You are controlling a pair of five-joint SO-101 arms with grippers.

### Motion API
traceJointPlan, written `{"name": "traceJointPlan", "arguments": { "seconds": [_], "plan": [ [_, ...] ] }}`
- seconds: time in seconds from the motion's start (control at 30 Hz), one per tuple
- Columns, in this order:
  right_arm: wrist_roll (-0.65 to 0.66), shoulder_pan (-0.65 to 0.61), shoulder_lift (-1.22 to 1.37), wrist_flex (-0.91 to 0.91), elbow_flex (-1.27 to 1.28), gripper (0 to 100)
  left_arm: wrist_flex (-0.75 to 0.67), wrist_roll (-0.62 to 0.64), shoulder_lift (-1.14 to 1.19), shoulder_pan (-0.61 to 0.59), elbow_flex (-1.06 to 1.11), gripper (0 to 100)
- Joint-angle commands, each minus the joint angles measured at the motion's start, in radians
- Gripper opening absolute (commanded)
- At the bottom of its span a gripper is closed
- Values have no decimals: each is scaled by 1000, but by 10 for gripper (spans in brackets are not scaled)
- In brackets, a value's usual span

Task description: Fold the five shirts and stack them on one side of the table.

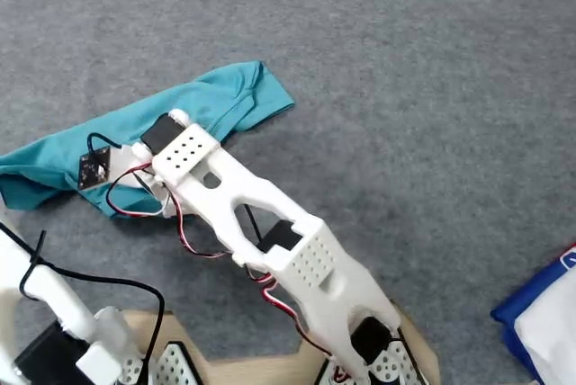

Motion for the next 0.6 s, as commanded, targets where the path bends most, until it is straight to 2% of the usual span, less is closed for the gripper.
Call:
{"name": "traceJointPlan", "arguments": {
  "seconds": [0.0,0.3,0.57],
  "plan": [
    [-12,-7,-5,-6,-61,45,-14,-8,-13,-2,-6,20],
    [-14,18,-13,35,-108,6,-12,-8,-13,-5,-11,20],
    [-46,90,-13,219,-519,5,-14,-6,-15,2,-9,20]
  ]
}}
